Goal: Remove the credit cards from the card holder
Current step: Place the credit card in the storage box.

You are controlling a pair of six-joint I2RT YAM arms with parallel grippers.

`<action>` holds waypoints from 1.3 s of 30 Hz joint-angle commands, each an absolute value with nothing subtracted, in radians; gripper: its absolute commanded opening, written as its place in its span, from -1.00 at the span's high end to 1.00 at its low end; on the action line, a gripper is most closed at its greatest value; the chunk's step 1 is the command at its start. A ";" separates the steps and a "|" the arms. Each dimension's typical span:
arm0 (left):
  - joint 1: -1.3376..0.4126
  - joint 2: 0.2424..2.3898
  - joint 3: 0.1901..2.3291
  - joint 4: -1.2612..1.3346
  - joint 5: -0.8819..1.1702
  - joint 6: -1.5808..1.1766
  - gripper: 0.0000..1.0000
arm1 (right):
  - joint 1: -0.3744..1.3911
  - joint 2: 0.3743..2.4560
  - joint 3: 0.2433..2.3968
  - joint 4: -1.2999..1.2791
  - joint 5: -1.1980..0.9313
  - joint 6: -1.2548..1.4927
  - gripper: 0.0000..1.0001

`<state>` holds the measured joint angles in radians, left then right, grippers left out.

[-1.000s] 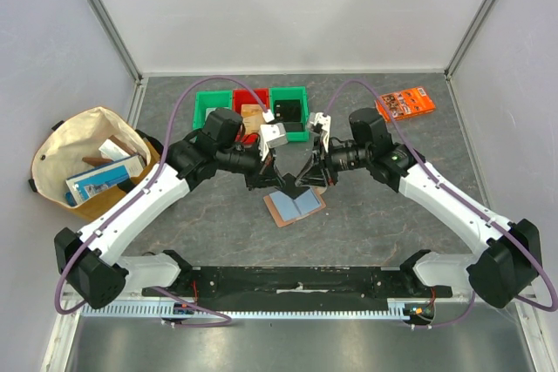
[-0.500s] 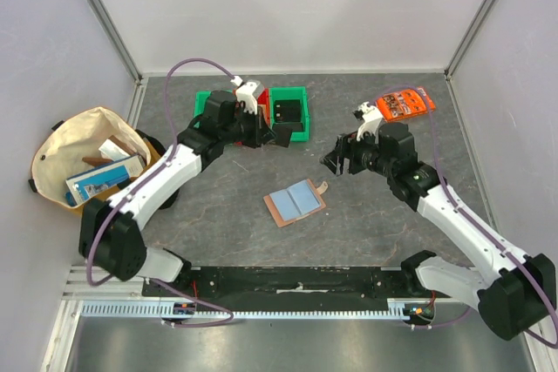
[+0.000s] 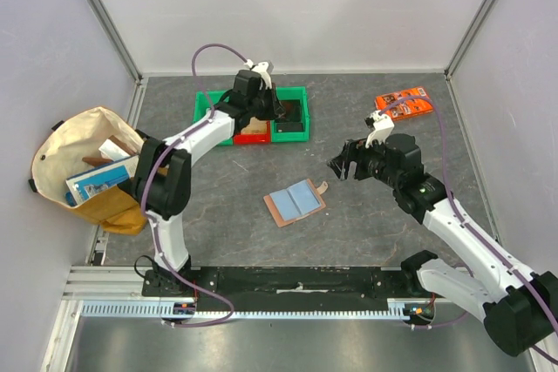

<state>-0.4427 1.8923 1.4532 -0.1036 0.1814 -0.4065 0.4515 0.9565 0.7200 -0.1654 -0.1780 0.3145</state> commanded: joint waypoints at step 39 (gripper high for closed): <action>-0.584 1.519 1.163 -0.224 0.075 -0.534 -0.19 | 0.456 1.224 0.727 -0.075 -0.468 0.331 -0.79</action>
<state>-0.5091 1.6466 1.3209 -0.2272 0.0788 -0.4675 0.4530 1.1938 0.7193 -0.1574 -0.3889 0.3122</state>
